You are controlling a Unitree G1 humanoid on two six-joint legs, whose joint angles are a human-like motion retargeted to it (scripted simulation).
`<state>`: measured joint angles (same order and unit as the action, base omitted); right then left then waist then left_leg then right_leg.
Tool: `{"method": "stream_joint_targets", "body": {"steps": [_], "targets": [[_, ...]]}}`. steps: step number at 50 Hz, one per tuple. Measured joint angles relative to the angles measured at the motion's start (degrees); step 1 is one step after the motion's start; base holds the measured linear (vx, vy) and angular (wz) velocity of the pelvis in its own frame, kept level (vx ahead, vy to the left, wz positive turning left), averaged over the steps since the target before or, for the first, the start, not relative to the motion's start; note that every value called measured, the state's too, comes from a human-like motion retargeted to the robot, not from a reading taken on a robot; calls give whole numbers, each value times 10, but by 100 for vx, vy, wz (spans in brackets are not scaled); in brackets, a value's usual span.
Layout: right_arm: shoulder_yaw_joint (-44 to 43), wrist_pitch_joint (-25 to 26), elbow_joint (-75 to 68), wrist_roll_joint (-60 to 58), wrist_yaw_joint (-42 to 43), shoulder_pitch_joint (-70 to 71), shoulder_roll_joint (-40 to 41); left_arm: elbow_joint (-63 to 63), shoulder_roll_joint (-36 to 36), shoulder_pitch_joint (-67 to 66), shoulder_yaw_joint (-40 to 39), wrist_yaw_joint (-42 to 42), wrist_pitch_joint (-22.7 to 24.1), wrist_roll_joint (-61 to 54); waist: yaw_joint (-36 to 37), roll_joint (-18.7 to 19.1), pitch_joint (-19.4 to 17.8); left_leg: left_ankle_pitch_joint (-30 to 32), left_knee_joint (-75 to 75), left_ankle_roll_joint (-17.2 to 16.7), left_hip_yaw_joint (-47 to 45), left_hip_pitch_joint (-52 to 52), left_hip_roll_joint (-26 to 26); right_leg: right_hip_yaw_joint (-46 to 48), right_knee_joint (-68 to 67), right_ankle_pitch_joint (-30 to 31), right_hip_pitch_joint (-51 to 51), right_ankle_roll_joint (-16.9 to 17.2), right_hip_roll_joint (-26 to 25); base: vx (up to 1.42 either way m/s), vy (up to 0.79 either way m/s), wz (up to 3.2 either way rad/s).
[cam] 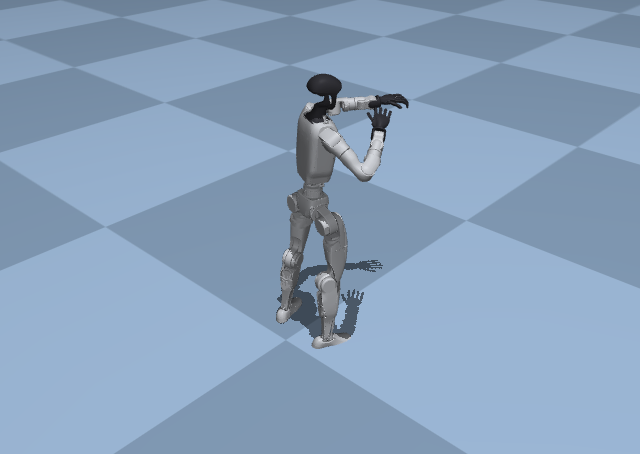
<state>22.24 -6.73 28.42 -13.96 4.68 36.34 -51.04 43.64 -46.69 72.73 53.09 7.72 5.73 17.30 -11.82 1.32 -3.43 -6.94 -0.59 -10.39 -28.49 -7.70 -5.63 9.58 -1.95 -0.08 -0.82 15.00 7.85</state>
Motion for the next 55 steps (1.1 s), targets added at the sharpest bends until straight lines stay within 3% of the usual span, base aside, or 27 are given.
{"method": "stream_joint_targets", "body": {"steps": [15, 20, 25, 30, 42, 48, 55], "targets": [[120, 58, -394, -107, -22, 156, -4, -482, -34, -127, -86, -115, 38, -28, 120, -37, 20, -6, -1, -2, 91, 2, 20, 84, -24, -28, -44, -7, 33, 4, 4, 59], [164, 54, -555, -126, -22, 196, -1, -548, -51, -175, -99, -112, 75, -30, 167, -49, 29, -4, -2, -8, 121, 6, 22, 115, -25, -32, -59, -12, 36, 4, 2, 63], [157, 42, -619, -118, -21, 195, -3, -555, -67, -232, -125, -97, 98, -12, 195, -57, 34, -1, -5, -12, 139, 10, 26, 136, -24, -33, -67, -13, 40, 3, 1, 40], [136, 26, -537, -115, -1, 163, -32, -514, -90, -284, -162, -80, 93, 6, 198, -60, 35, 1, -7, -12, 140, 12, 29, 139, -22, -33, -67, -10, 42, 1, 0, 4], [52, -35, -98, -34, 6, 51, -130, -338, -160, -314, -242, 1, 46, 15, 125, -35, 29, -9, -5, -5, 75, 3, 15, 76, -10, -23, -40, 0, 24, 1, -2, -51], [-19, -62, 57, 34, -13, -18, -145, -175, -190, -269, -213, 15, 40, 21, 66, -20, 27, -12, -5, -3, 32, -8, 4, 36, -8, -19, -25, 0, 8, 2, -3, -70], [-63, -85, 136, 119, -59, -63, -140, 21, -188, -208, -139, 13, 21, -8, 7, -3, 32, -13, -8, -1, -3, -18, -3, 4, -7, -14, -12, 0, -5, 2, -2, -50]]}}
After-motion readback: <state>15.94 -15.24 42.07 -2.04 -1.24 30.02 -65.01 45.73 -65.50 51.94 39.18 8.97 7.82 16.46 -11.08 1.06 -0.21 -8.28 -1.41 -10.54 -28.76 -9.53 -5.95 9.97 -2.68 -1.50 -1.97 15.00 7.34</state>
